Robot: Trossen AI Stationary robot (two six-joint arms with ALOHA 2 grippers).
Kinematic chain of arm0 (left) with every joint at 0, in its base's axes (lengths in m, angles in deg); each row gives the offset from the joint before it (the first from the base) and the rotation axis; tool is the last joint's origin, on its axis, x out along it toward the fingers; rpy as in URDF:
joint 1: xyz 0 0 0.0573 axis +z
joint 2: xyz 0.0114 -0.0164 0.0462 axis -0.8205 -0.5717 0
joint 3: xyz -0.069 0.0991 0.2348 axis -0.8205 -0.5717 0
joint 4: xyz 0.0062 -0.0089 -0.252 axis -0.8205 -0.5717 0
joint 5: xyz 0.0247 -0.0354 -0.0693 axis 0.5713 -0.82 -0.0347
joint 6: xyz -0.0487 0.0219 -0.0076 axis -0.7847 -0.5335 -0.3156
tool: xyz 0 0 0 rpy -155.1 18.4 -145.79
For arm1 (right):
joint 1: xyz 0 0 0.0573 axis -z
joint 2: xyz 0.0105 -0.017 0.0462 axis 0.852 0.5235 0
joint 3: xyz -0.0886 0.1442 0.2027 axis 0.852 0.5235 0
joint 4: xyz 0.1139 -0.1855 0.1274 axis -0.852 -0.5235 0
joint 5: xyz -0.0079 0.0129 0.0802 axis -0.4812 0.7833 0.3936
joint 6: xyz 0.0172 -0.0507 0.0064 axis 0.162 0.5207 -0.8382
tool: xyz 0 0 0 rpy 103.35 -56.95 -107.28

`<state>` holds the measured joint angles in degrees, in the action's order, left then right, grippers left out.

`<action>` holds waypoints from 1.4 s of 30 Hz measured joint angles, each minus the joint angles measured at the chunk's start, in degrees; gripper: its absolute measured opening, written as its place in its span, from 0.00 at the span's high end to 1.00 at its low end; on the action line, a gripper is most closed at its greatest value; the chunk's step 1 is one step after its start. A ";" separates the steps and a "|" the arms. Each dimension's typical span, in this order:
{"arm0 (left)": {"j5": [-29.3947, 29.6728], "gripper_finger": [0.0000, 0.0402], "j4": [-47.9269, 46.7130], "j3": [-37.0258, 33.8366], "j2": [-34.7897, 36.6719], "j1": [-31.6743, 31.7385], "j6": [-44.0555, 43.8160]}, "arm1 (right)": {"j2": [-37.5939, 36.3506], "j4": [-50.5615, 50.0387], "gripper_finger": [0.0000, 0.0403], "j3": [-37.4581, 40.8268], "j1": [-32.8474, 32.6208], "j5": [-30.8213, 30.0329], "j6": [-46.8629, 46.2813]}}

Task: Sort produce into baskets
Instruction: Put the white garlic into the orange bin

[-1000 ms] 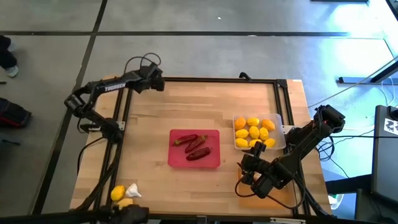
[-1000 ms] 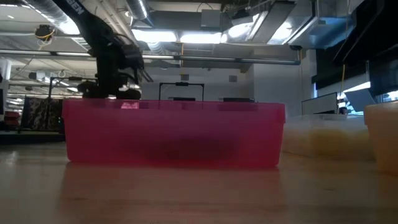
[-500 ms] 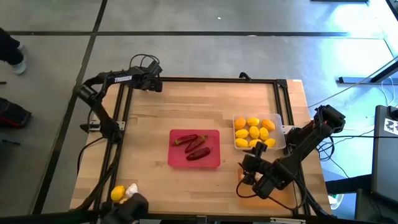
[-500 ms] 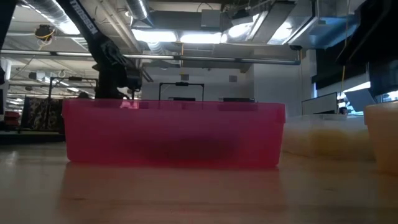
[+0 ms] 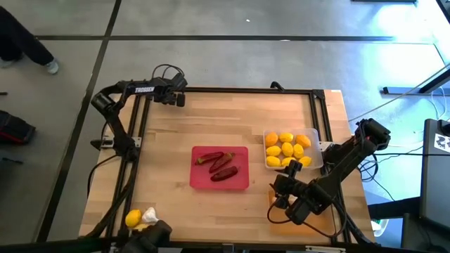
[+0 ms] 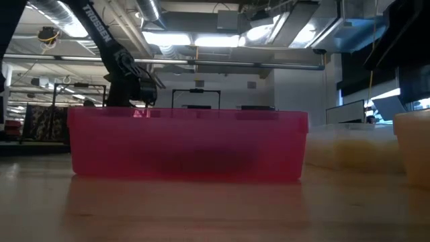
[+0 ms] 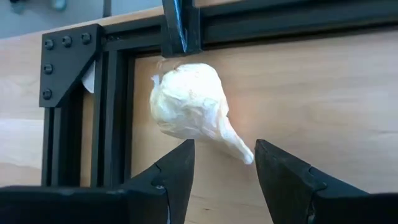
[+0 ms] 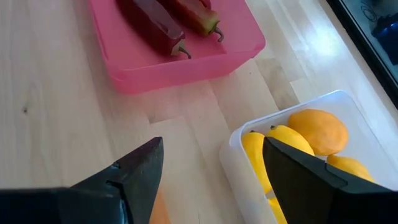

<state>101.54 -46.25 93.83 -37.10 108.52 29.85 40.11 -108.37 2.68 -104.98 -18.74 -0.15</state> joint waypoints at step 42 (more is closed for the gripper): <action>-1.70 0.99 -2.98 1.08 -4.12 -2.81 11.85 | 0.00 -0.56 0.33 0.00 -0.73 -0.35 -0.44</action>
<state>99.83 -49.23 94.91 -41.22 105.71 41.70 40.11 -108.93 2.68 -105.71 -19.09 -0.59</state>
